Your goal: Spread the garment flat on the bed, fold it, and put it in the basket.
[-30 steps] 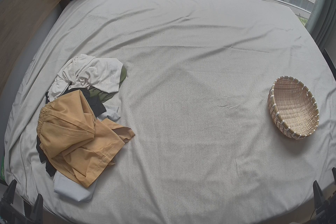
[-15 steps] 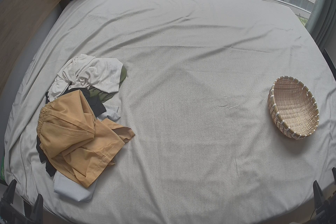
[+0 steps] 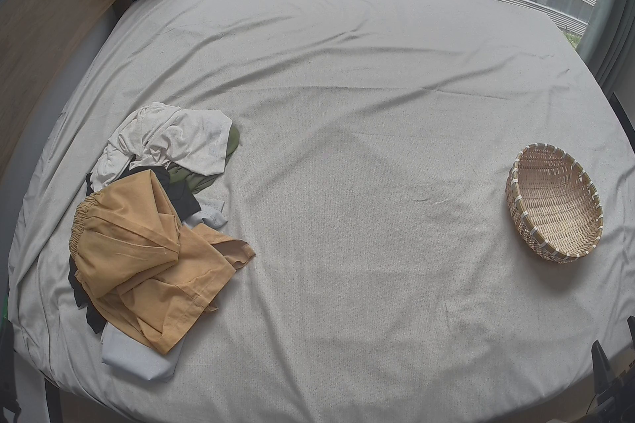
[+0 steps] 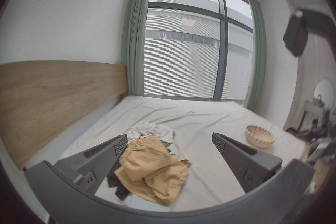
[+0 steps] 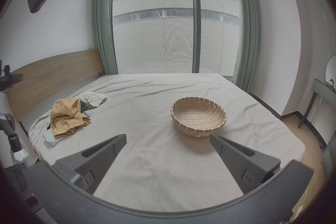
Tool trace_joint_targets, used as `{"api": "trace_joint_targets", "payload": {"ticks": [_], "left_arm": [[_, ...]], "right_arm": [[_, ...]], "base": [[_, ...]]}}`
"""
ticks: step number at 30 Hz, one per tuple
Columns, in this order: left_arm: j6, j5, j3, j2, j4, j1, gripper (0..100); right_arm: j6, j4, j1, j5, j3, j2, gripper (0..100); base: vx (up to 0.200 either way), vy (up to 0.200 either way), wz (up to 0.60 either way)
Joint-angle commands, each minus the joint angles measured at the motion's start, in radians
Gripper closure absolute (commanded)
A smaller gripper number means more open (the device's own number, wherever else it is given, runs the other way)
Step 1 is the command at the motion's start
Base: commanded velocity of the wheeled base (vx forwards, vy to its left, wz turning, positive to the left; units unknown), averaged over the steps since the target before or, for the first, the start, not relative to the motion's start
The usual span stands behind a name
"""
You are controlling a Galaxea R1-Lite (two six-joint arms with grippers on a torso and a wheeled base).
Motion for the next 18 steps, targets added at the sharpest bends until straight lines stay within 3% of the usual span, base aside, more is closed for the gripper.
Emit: {"api": "trace_joint_targets", "payload": {"ticks": [1, 5, 18], "left_arm": [[-0.193, -0.024, -0.020, 0.244, -0.010, -0.130, 0], [-0.246, -0.080, -0.040, 0.347, -0.015, -0.127, 0], [-0.337, -0.093, -0.040, 0.525, -0.046, -0.120, 0]], "right_arm": [[-0.001, 0.000, 0.000, 0.000, 0.018, -0.007, 0], [-0.001, 0.000, 0.000, 0.000, 0.018, -0.007, 0], [-0.001, 0.000, 0.000, 0.001, 0.018, -0.007, 0]], "base": [[0.000, 0.000, 0.00], [0.000, 0.000, 0.00], [0.000, 0.000, 0.00]]}}
